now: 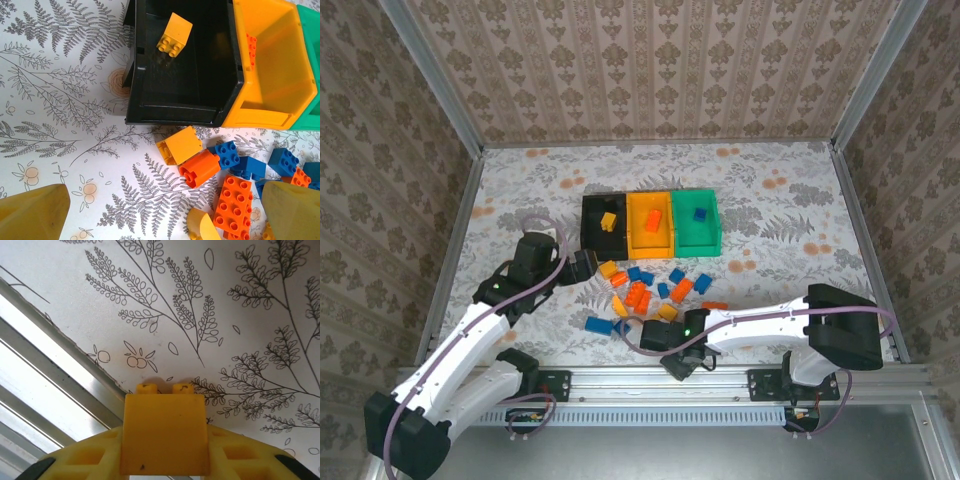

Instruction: Sort the legos into containers by color

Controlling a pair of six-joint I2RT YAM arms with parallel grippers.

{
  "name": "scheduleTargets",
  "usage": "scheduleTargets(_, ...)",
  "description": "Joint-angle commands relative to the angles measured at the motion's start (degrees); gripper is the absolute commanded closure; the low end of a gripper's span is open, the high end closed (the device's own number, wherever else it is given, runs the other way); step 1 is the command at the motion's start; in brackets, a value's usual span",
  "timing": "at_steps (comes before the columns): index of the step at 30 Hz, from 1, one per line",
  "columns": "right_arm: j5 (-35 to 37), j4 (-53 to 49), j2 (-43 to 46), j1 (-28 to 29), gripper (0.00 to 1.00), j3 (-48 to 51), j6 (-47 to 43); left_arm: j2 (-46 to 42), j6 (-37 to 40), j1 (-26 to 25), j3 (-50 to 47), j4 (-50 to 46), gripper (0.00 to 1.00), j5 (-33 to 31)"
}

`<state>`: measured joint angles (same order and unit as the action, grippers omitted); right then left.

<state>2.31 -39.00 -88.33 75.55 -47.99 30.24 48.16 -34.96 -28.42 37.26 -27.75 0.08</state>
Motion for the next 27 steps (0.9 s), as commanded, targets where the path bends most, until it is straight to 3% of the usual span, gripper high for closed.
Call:
scheduleTargets(1,2.5,0.2,2.5,-0.1,0.66,0.3,0.3,0.2,-0.1,0.3,-0.1,0.7,0.00,0.9)
scheduleTargets(8,7.1,-1.5,6.1,-3.9,0.69,-3.5,-3.1,-1.0,-0.3,0.3,-0.2,0.5,0.00,0.2)
scheduleTargets(15,8.7,4.1,6.7,-15.1,0.69,-14.2,-9.5,-1.8,-0.5,0.4,-0.1,-0.5,0.00,-0.9)
scheduleTargets(21,3.9,11.7,-6.3,-24.0,0.69,-30.6,-10.3,-2.4,-0.4,0.5,-0.1,-1.8,0.00,-1.2)
scheduleTargets(27,1.4,8.6,-23.8,-27.4,0.69,-52.1,-10.4,-3.2,-0.8,0.7,-1.6,-2.7,0.00,-0.9)
